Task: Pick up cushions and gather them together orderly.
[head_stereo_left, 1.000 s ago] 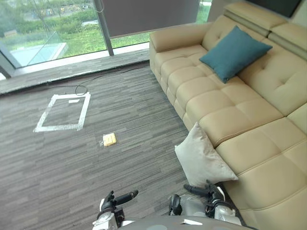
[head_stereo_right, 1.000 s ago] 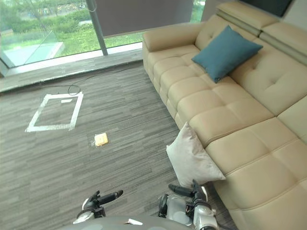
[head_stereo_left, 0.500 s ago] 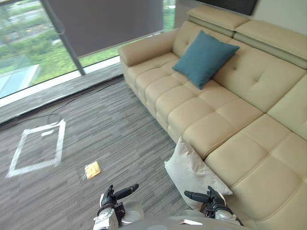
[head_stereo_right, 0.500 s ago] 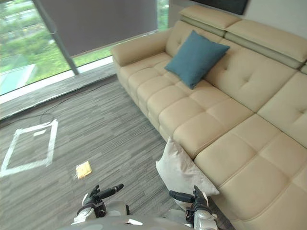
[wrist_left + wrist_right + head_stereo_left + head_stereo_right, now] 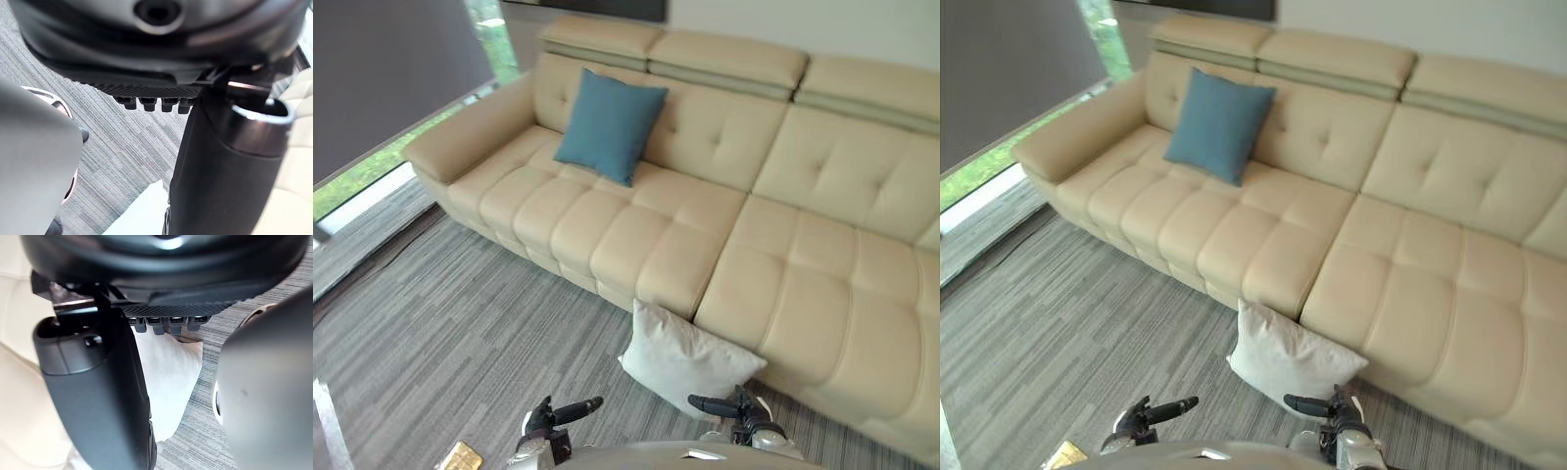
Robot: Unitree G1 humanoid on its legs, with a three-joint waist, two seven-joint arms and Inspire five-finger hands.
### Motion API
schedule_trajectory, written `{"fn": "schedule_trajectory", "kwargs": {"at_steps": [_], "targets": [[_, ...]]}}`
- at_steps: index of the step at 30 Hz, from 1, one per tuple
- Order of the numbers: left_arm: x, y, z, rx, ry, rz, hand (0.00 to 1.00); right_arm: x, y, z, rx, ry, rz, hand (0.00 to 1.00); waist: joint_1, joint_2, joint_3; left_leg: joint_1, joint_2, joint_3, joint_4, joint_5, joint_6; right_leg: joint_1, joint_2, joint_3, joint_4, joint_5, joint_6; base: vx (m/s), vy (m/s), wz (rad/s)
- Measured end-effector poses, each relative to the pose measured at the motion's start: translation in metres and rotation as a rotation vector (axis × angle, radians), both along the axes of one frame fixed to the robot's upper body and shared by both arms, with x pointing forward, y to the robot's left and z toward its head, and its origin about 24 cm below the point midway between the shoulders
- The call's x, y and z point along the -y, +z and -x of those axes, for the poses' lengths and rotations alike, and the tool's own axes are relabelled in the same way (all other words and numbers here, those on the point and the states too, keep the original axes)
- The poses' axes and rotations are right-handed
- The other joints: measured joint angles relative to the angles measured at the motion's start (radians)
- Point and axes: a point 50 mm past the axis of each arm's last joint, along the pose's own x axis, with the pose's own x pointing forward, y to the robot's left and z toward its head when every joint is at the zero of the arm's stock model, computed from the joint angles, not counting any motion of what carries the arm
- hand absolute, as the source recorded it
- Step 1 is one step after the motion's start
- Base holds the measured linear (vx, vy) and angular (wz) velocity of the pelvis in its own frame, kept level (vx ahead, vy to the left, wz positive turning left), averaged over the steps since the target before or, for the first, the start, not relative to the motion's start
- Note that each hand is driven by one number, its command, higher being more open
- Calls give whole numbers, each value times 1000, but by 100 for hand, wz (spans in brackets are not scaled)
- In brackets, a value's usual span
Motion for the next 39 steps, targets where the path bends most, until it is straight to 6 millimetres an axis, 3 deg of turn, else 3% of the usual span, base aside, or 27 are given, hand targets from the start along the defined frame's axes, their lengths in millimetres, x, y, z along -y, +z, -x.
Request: {"fn": "schedule_trajectory", "kwargs": {"at_steps": [5, 7, 8, 10, 11, 12, 13, 15, 16, 19, 20, 25, 33, 36, 38, 39], "targets": [[0, 1, -4, 10, -43, -6, 100, 4, 0, 3, -5, 11, 21, 100, -14, -13, 10, -21, 33, -5, 135, 21, -13, 92, 46, 43, -174, 46, -5, 58, -142, -36], [-2, 3, -9, 25, -41, -14, 100, 0, 1, 0, 7, 10, 13, 100, -13, -23, 34, -93, 80, -9, 343, 21, -13, 131, 58, 67, -229, 69, -13, 26, -105, -38], [-7, 6, -14, 49, -25, -30, 100, -3, 2, -3, 21, 10, 7, 100, 1, -27, 51, -173, 110, -68, 522, -48, -18, 154, 67, 105, -243, 69, -17, -5, -57, -51], [-6, 7, -17, 66, -15, -26, 100, -2, 2, -2, 18, 6, 12, 100, 13, -24, 58, -195, 93, -131, 544, -121, -18, 167, 68, 143, -241, 69, -18, 9, 21, -74], [-6, 8, -18, 76, -14, -30, 100, -4, 1, -2, 17, 3, 7, 100, 17, -28, 62, -214, 59, -196, 513, -162, -13, 178, 63, 183, -235, 69, -18, 14, 77, -83], [-7, 9, -19, 80, -14, -31, 100, -5, 1, -1, 16, 0, 4, 100, 19, -31, 63, -219, 47, -219, 493, -168, -12, 180, 60, 197, -231, 69, -18, 9, 129, -109], [-6, 10, -21, 93, -13, -30, 100, -8, 1, 0, 14, -5, -2, 100, 26, -37, 67, -244, 12, -304, 425, -174, -10, 177, 50, 243, -213, 65, -13, 5, 146, -100], [-1, 10, -22, 98, -9, -20, 100, -6, 2, -1, 24, -8, 6, 100, 26, -19, 70, -257, -3, -405, 320, -100, 4, 158, 60, 282, -177, 44, 18, -8, 165, -82], [4, 9, -21, 95, -2, -4, 100, 0, 5, -3, 40, -13, 24, 100, 25, 17, 70, -256, 13, -451, 281, -64, -9, 142, 80, 304, -135, 16, 40, -12, 286, -43], [-10, 10, -18, 92, 5, -39, 100, -13, 2, 3, 33, -31, -7, 100, 29, -46, 47, -241, -34, -390, 250, -68, 21, 95, 14, 337, -68, -16, 75, 34, 245, -34], [-13, 10, -16, 86, 6, -44, 100, -15, 2, 5, 31, -33, -16, 100, 29, -57, 41, -226, -51, -371, 230, -63, 30, 92, -3, 351, -65, -18, 80, 78, 143, -32], [-6, 8, -13, 77, 6, -29, 100, -13, 2, 6, 31, -37, -9, 100, 29, -44, 37, -147, -67, -301, 180, -61, 35, 114, -23, 383, -72, -17, 95, 75, 61, -36], [-1, 8, -14, 81, -1, -20, 100, -4, 4, 6, 43, -113, 19, 100, 30, -24, 48, -125, -5, -278, 231, -81, 13, 104, 19, 374, -2, -20, 94, 21, -74, -16], [-6, 17, -34, 155, 34, -29, 100, -1, 11, -11, 109, -136, 34, 100, 30, -31, 89, -272, 18, -299, 429, -158, 16, -31, 10, 352, 179, -108, 82, -153, -79, 5], [-8, 32, -67, 254, 51, -44, 100, -1, 24, -41, 205, -158, 23, 100, 29, -36, 180, -440, 37, -336, 604, -212, 18, -180, 5, 337, 348, -170, 70, -243, -86, 21], [-8, 35, -73, 274, 47, -46, 100, -1, 27, -48, 228, -158, 24, 100, 28, -37, 192, -475, 41, -342, 633, -222, 17, -215, 4, 335, 378, -180, 68, -302, -74, 14]]}}
